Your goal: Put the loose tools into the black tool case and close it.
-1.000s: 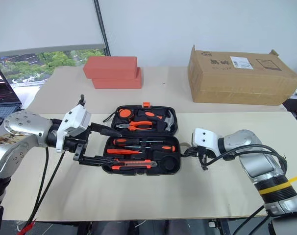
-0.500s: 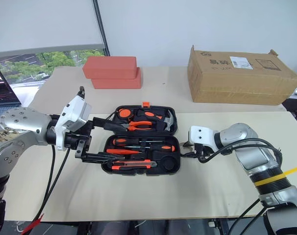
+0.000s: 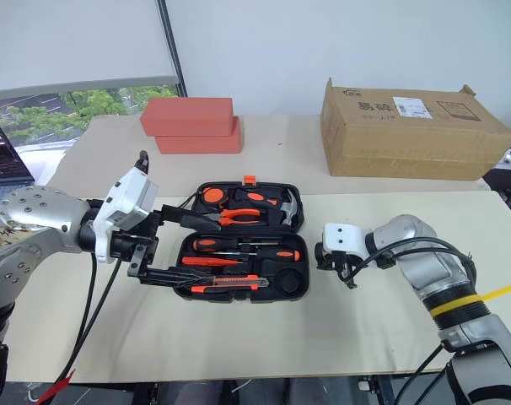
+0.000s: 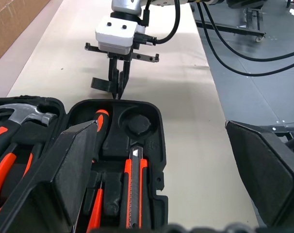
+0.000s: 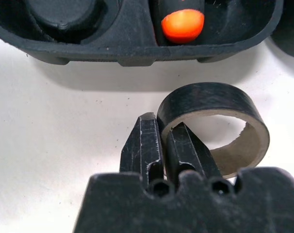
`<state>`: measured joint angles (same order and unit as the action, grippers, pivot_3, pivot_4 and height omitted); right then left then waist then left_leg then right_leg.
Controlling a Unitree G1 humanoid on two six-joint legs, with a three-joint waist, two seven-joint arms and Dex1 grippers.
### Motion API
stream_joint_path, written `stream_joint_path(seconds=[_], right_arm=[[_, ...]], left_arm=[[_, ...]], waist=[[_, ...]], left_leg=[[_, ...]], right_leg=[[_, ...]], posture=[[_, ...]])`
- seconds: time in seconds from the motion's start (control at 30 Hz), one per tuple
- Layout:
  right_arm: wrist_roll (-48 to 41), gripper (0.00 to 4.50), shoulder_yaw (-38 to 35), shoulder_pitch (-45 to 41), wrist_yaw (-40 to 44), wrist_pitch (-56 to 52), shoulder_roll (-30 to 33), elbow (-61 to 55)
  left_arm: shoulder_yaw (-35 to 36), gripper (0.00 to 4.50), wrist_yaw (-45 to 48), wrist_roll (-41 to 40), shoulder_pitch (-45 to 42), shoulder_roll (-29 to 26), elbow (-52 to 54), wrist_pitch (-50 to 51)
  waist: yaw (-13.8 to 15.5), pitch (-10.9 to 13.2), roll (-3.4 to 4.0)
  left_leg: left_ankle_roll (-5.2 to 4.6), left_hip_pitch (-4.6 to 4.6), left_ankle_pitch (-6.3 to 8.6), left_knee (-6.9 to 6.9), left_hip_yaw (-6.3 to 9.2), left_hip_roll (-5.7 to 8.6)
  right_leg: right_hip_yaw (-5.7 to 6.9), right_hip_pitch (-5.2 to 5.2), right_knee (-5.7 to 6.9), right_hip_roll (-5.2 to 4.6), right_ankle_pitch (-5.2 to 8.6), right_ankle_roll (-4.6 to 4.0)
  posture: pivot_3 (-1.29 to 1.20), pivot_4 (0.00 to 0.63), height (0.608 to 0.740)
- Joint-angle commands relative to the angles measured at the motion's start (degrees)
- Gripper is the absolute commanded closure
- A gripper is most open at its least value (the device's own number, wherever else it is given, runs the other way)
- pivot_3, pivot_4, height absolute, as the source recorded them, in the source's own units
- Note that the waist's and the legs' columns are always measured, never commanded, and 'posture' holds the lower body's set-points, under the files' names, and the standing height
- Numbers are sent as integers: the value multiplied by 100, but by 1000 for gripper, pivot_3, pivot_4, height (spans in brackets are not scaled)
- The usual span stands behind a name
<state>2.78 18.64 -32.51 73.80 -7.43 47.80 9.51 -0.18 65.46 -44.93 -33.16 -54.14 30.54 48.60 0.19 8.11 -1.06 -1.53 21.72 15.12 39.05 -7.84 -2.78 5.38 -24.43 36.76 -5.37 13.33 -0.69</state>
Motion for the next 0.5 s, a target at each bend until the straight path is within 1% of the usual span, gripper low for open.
stream_joint_path(seconds=[0.03,0.1,0.17,0.3,0.4,0.5], right_arm=[[-160,4445,-348,-46,129,-76,280,-421],[-290,4445,-428,-75,220,-227,360,-747],[-523,4445,-435,-133,383,-579,384,-1408],[-685,4445,-143,-173,540,-1190,267,-2571],[-675,4445,68,-138,600,-1552,276,-3042],[-629,4445,225,-66,629,-1691,334,-3195]], left_arm=[[27,0,76,11,-59,-89,78,-105],[28,0,117,30,-36,-106,65,-127],[13,0,156,48,-19,-113,58,-150],[-30,0,216,120,-4,-89,23,-231],[-38,0,245,157,27,-98,11,-297],[3,0,265,157,109,-118,44,-329]], waist=[[1,1,2],[4,1,2],[7,1,2],[-24,1,2],[-4,1,2],[28,1,2]], left_leg=[[0,0,0,0,0,0],[0,2,0,0,1,0],[0,2,0,0,1,-1],[2,-1,0,-1,1,-4],[2,-1,0,-1,4,-4],[-5,2,4,0,3,-1]], right_leg=[[0,0,0,0,0,0],[0,-3,-1,0,0,0],[1,-2,-1,1,0,0],[-4,-3,1,5,0,0],[0,-2,1,5,1,0],[2,-2,-1,1,1,0]], posture=[[0,150,711],[0,150,711],[0,150,711],[0,150,711],[0,150,711],[0,150,711]])
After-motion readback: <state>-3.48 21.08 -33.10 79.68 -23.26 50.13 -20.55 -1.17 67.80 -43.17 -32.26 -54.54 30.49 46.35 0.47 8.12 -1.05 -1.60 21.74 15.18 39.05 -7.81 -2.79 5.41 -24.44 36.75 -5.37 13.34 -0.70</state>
